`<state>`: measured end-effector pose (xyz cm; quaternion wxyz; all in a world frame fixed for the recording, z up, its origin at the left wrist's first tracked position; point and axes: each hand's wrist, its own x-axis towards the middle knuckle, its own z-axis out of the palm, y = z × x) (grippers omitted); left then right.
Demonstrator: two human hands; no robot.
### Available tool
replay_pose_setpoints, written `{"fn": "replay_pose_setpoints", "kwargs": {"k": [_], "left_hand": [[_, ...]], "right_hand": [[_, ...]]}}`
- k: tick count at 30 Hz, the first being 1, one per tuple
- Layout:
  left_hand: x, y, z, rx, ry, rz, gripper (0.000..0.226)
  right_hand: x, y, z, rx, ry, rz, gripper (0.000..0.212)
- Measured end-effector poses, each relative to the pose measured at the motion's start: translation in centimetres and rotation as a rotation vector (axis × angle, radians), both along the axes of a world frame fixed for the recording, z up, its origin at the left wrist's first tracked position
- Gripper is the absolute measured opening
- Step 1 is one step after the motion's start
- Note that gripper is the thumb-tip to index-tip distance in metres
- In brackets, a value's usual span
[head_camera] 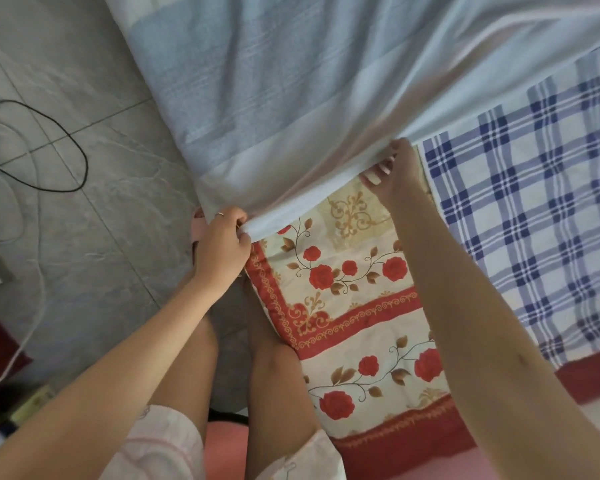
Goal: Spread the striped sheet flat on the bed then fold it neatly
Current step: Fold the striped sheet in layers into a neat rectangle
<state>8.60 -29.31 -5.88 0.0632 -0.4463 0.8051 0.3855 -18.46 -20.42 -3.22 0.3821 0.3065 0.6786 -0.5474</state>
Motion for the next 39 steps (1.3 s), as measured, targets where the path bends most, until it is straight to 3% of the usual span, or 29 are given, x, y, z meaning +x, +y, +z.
{"fn": "replay_pose_setpoints", "kwargs": {"k": [4,7,10,13,17,20,23,27,30,34,36,39], "left_hand": [[-0.2,0.2,0.4,-0.068,0.077,0.037,0.018],[-0.8,0.6,1.1,-0.194,0.109,-0.125,0.030],[-1.6,0.9,1.3,-0.239,0.055,-0.284,0.024],[-2.4,1.2,0.9,-0.269,-0.028,-0.312,0.029],[-3.7,1.4,0.0,-0.226,-0.098,-0.274,0.025],[-4.5,1.3,-0.7,-0.181,-0.142,-0.210,0.013],[-4.9,1.4,-0.5,-0.195,-0.135,-0.210,0.009],[-3.9,2.7,0.6,-0.290,-0.043,-0.373,0.012],[-3.1,3.9,0.6,-0.282,0.025,-0.489,0.017],[-1.9,5.7,-0.7,-0.276,-0.002,-0.750,0.031],[-1.6,6.0,-0.9,-0.267,-0.046,-0.818,0.033],[-1.7,5.4,-0.1,-0.250,-0.067,-0.760,0.037]], "right_hand": [[1.3,-0.6,-0.8,0.129,0.092,-0.047,0.033],[2.5,-0.9,-1.9,0.123,0.122,-0.033,0.035],[3.6,-1.4,-3.7,0.321,0.229,0.270,0.015],[4.4,-2.2,-5.2,0.538,0.278,0.583,0.043],[4.6,-2.8,-4.7,0.685,0.334,0.808,0.031],[4.9,-2.6,-4.1,0.558,0.332,0.758,0.016],[5.6,-1.5,-3.8,0.378,0.318,0.534,0.015],[7.5,2.9,-3.0,0.248,0.288,0.262,0.018],[8.3,5.7,-2.4,0.141,0.152,0.057,0.021],[7.7,6.9,-3.1,0.145,0.001,-0.098,0.022],[7.2,7.0,-3.6,0.196,0.019,-0.101,0.028],[6.6,5.8,-3.9,0.287,0.139,0.152,0.046]]}}
